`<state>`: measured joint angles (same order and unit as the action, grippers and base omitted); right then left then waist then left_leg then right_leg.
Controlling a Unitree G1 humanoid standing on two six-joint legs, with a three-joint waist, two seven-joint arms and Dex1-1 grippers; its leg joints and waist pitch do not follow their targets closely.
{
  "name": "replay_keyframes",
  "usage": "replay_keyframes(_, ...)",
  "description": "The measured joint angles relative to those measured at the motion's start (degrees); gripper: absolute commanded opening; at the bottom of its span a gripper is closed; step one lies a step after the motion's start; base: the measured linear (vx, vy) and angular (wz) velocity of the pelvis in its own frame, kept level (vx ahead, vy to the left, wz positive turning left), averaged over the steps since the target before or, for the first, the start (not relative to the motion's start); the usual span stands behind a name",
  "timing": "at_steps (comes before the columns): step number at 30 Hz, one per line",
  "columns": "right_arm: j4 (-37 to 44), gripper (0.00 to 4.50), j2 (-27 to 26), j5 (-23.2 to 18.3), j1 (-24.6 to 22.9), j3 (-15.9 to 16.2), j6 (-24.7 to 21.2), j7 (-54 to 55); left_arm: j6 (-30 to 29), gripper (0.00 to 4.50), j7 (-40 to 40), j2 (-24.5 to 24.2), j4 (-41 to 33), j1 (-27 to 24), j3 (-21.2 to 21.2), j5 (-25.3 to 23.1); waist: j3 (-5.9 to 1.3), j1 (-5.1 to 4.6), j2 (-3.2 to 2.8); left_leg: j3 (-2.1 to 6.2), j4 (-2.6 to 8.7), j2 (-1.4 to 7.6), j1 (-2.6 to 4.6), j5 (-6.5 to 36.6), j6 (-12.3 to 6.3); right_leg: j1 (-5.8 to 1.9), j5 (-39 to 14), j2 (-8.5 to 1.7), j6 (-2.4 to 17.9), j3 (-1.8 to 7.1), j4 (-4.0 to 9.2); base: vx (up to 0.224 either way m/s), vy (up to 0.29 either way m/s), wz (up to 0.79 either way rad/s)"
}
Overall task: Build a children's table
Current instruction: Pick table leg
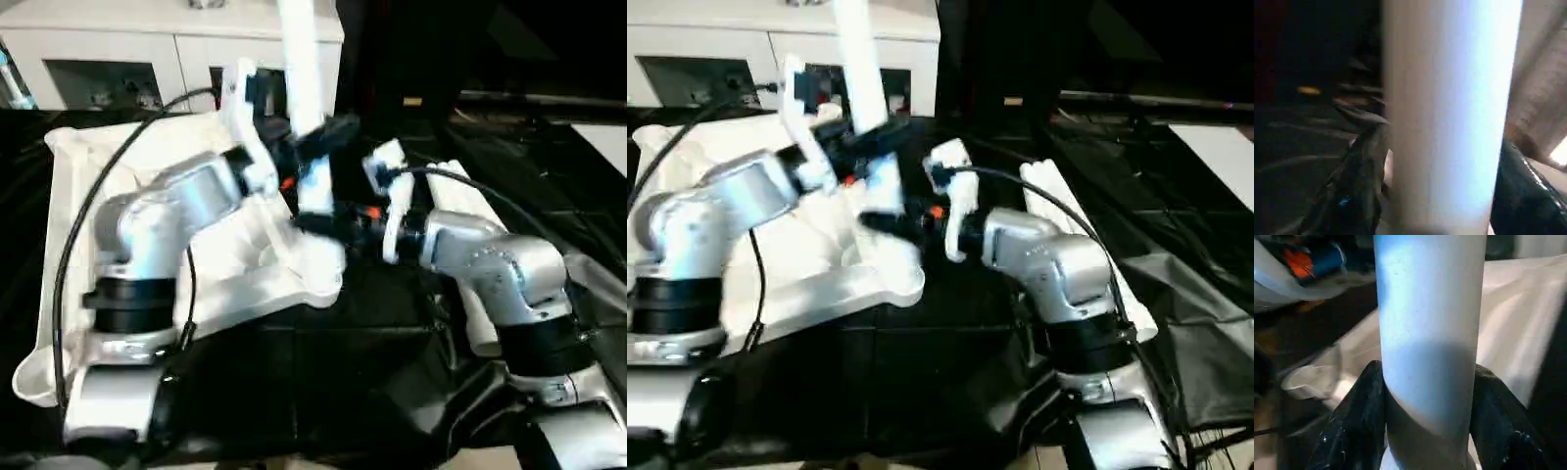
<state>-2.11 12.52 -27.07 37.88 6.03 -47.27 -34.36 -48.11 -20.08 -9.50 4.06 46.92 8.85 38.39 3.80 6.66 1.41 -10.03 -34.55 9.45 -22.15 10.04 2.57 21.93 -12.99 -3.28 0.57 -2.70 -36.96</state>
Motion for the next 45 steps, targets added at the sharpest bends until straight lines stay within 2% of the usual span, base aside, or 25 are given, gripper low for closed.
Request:
replay_keyframes(8, -3.75, 1.88, -3.39, 5.26, 0.0, 0.27, 5.18, 7.33, 3.1, 2.82, 7.38, 2.22, -0.5, 0.07, 0.13, -4.34, 0.0, -0.2, 0.0, 0.0, 0.01, 0.0, -0.03, 0.0, 0.0, 0.02, 0.0, 0.0, 0.0, -0.01, 0.02, 0.0, 0.0, 0.0)
replay_keyframes(9, -3.77, 1.88, -3.37, 5.65, 0.0, 0.42, 5.41, 7.71, 3.11, 2.82, 7.27, 2.35, -0.52, 0.07, 0.16, -4.31, 0.0, -0.19, 0.0, 0.0, 0.01, 0.0, -0.03, 0.0, 0.0, 0.02, 0.0, 0.0, 0.0, -0.01, 0.02, 0.0, 0.0, 0.0)
replay_keyframes(10, -3.77, 1.88, -3.37, 5.73, 0.0, 0.49, 5.49, 7.76, 3.11, 2.53, 7.24, 2.4, -0.52, 0.07, 0.17, -4.31, 0.0, -0.17, 0.0, 0.0, 0.01, 0.0, -0.03, 0.0, 0.0, 0.02, 0.0, 0.0, 0.0, -0.01, 0.02, 0.0, 0.0, 0.0)
replay_keyframes(14, -4.02, 1.88, -3.42, 7.15, 0.0, 1.31, 6.99, 7.75, 2.89, 2.43, 7.16, 2.99, -0.59, 0.03, 0.21, -3.76, 0.0, -0.01, 0.0, 0.0, 0.0, 0.0, -0.03, 0.0, -0.01, 0.02, 0.0, 0.0, 0.0, -0.01, 0.01, 0.0, 0.0, 0.0)
replay_keyframes(16, -4.42, 1.88, -3.46, 7.6, 0.0, 1.36, 7.67, 7.75, 2.52, 2.1, 7.16, 3.38, -0.61, -0.12, 0.26, -3.15, 0.0, -0.06, 0.0, 0.0, 0.0, 0.0, -0.03, 0.0, 0.0, 0.02, 0.0, 0.0, -0.01, 0.0, 0.0, 0.0, 0.0, 0.0)
replay_keyframes(18, -4.73, 1.88, -3.48, 7.81, 0.0, 1.54, 7.98, 7.59, 2.14, 2.07, 7.24, 3.42, -0.62, -0.35, 0.32, -3.29, 0.01, -0.14, -0.02, 0.0, 0.01, 0.0, -0.02, 0.0, 0.0, 0.02, 0.0, 0.0, -0.01, -0.01, 0.0, 0.0, 0.0, 0.0)
replay_keyframes(19, -4.74, 1.88, -3.47, 8.12, -0.01, 1.87, 8.18, 7.62, 1.8, 1.9, 7.02, 3.44, -0.62, -0.44, 0.45, -3.12, 0.01, -0.2, -0.02, 0.0, 0.01, 0.0, -0.02, 0.0, 0.0, 0.02, 0.0, 0.0, -0.01, -0.01, -0.01, 0.0, 0.0, 0.0)
replay_keyframes(30, -4.98, 1.88, -3.49, 9.54, -0.09, 2.46, 10.02, 6.87, 1.23, 1.81, 6.5, 3.4, -1.15, -0.9, 1.54, -2.32, 0.03, -0.16, -0.04, 0.01, 0.0, 0.0, -0.03, 0.0, -0.01, 0.02, 0.0, 0.0, -0.01, -0.01, 0.01, 0.0, 0.0, 0.0)
replay_keyframes(31, -5.03, 2.23, -3.66, 9.43, -0.09, 2.27, 10.29, 6.46, 1.12, 1.81, 6.31, 3.16, -1.45, -0.9, 1.55, -2.21, 0.03, -0.17, -0.04, 0.01, 0.01, 0.0, -0.03, 0.0, -0.01, 0.02, 0.0, 0.0, -0.01, -0.01, 0.0, 0.0, 0.0, 0.0)
replay_keyframes(33, -5.09, 2.58, -4.12, 8.53, -0.09, 1.1, 10.3, 5.8, 0.95, 1.81, 5.26, 2.55, -2.03, -0.9, 1.55, -2.0, 0.03, -0.17, -0.04, 0.01, 0.01, 0.0, -0.03, 0.01, -0.01, 0.02, 0.0, 0.0, -0.01, -0.01, 0.01, 0.0, 0.0, 0.0)
replay_keyframes(36, -5.09, 2.79, -4.4, 4.99, 0.41, -1.14, 9.47, 4.2, -0.81, 1.81, 1.57, 1.35, -2.07, -1.19, 0.31, -0.29, 0.03, 0.0, -0.03, 0.0, 0.0, -0.01, -0.04, 0.01, -0.03, 0.02, 0.0, 0.0, 0.0, 0.0, 0.02, 0.0, 0.0, 0.0)
replay_keyframes(39, -4.77, 3.05, -1.52, 2.34, 1.06, -1.94, 7.07, -0.12, -2.35, 1.8, -2.54, -1.03, -2.36, -1.23, -1.47, 0.39, 0.03, -0.06, -0.03, 0.0, 0.0, -0.01, -0.04, 0.01, -0.03, 0.02, 0.0, 0.0, -0.01, 0.0, 0.01, 0.0, 0.0, 0.0)
replay_keyframes(45, -2.13, 3.2, 5.05, -0.64, 1.06, -1.21, 2.29, -9.79, -3.3, 1.8, -8.43, -4.37, -3.13, -1.1, -1.94, 2.07, 0.03, -0.07, -0.03, 0.0, 0.01, 0.0, -0.03, 0.01, -0.03, 0.02, 0.0, 0.0, 0.0, -0.01, 0.02, 0.0, 0.0, 0.0)
